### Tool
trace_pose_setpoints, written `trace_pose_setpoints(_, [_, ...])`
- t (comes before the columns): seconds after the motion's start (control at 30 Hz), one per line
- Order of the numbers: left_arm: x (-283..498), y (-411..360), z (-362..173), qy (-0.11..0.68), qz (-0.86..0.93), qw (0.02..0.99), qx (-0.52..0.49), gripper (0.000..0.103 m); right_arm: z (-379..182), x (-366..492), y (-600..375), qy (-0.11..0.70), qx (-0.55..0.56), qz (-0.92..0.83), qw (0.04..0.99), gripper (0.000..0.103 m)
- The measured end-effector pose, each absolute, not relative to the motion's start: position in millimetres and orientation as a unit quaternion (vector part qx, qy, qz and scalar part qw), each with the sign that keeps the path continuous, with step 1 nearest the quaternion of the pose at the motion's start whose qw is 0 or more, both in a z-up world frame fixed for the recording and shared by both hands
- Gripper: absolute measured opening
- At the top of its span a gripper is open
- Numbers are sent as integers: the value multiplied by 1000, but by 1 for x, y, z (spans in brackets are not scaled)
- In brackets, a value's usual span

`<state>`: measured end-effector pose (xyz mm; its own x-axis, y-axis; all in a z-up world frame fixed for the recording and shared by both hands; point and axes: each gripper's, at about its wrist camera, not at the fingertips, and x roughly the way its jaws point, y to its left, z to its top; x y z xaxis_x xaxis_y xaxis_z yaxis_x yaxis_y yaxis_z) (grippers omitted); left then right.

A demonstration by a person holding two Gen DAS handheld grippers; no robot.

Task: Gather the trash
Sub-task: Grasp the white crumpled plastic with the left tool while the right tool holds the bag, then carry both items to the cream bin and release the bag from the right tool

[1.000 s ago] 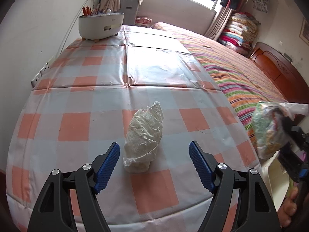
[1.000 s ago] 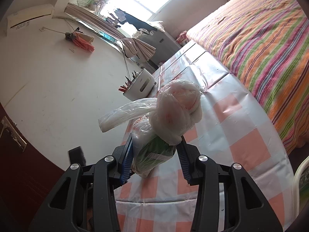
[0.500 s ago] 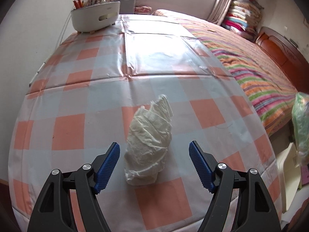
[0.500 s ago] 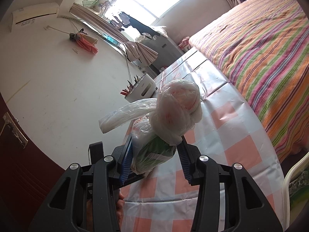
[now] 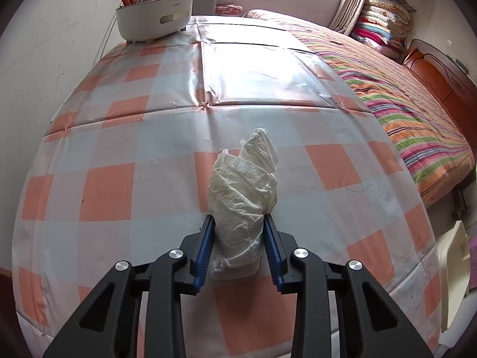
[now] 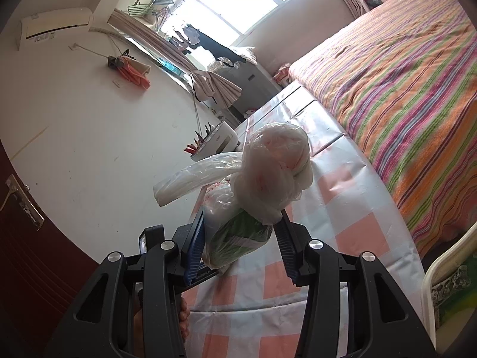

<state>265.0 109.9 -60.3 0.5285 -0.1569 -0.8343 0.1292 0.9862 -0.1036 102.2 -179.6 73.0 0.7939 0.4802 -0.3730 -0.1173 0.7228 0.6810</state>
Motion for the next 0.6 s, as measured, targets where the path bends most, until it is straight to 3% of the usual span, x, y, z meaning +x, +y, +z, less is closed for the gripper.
trace_pose_setpoints(0.03, [265,110,-59,476,-83,875,-16,23,74,102,-180,272,332,167,888,44])
trace_pose_setpoints(0.17, [262,108,-58,471,-92,877,-21,17,78,99,-184,266,330,164,891,44])
trace_pose_setpoints(0.6, [220,66,-32,422,-169,890,-23,14,90,80,-207,244,308,147,908,44])
